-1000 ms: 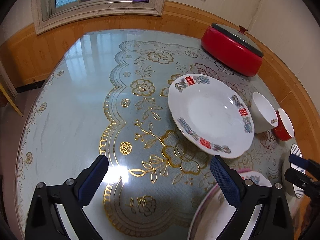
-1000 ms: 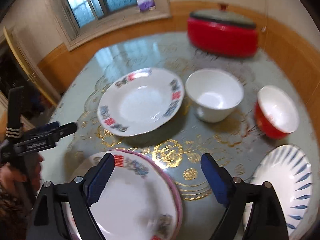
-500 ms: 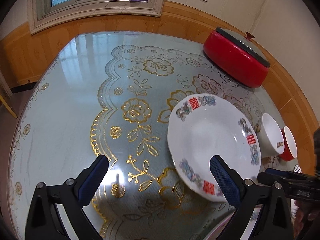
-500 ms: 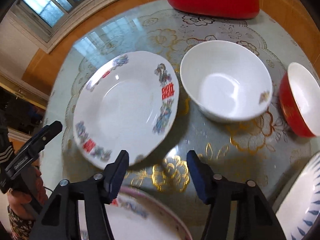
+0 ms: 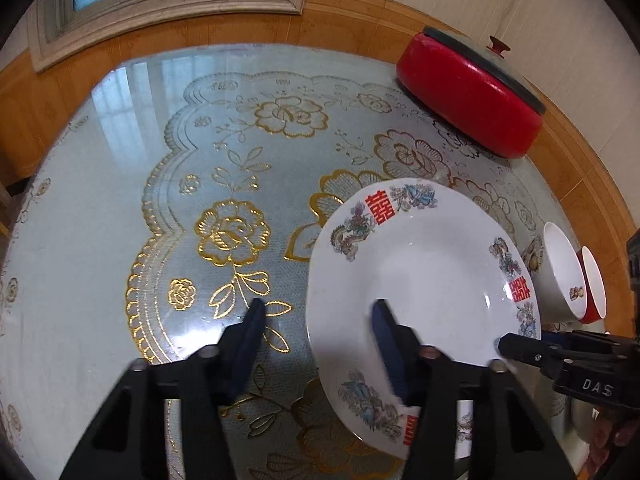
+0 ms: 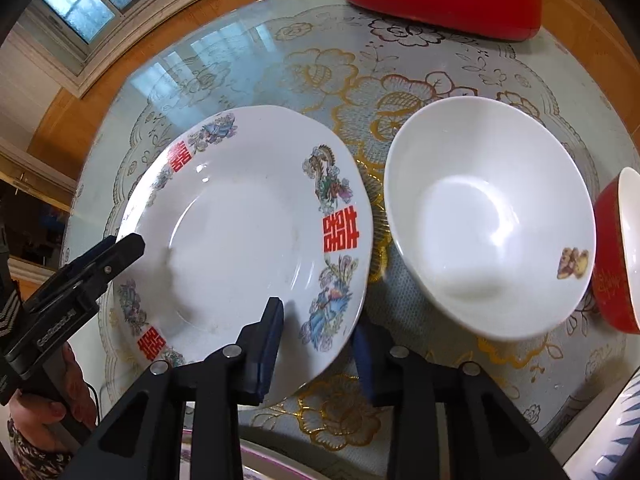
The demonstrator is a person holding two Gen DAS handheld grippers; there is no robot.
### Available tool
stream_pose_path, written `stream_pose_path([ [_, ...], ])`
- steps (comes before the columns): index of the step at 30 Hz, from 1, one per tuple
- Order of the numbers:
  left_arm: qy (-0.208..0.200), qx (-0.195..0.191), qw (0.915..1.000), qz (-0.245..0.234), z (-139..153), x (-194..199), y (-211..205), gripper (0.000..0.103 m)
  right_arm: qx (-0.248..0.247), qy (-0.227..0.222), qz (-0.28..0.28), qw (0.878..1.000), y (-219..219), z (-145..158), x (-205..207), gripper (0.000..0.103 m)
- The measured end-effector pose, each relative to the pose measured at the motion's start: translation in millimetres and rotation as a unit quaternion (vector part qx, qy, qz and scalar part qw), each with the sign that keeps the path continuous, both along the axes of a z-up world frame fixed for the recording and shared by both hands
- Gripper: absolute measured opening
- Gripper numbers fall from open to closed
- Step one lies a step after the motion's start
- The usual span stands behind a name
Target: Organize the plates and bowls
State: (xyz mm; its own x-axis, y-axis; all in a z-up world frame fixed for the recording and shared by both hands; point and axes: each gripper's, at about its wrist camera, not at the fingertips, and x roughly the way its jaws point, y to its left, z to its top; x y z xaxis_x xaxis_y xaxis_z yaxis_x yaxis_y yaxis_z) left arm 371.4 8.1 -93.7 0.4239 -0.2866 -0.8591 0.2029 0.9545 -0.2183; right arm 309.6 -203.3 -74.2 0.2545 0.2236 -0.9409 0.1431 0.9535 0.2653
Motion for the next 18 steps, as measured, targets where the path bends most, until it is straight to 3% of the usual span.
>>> stream_pose_path([
  [5,-0.005,0.012,0.9999,-0.005,-0.3,-8.6,3.1,0.043,-0.004,-0.001,0.005,1.0,3.6,0.3,1.7,0.033],
  [14,-0.007,0.032,0.9995,0.005,-0.9,-36.8,33.6,0.042,0.029,0.001,0.066,0.997,57.5,2.3,-5.5,0.035],
  [18,0.0,0.015,0.9995,0.029,-0.6,-41.3,52.5,0.053,0.036,0.002,0.064,0.997,62.3,4.1,-1.1,0.036],
])
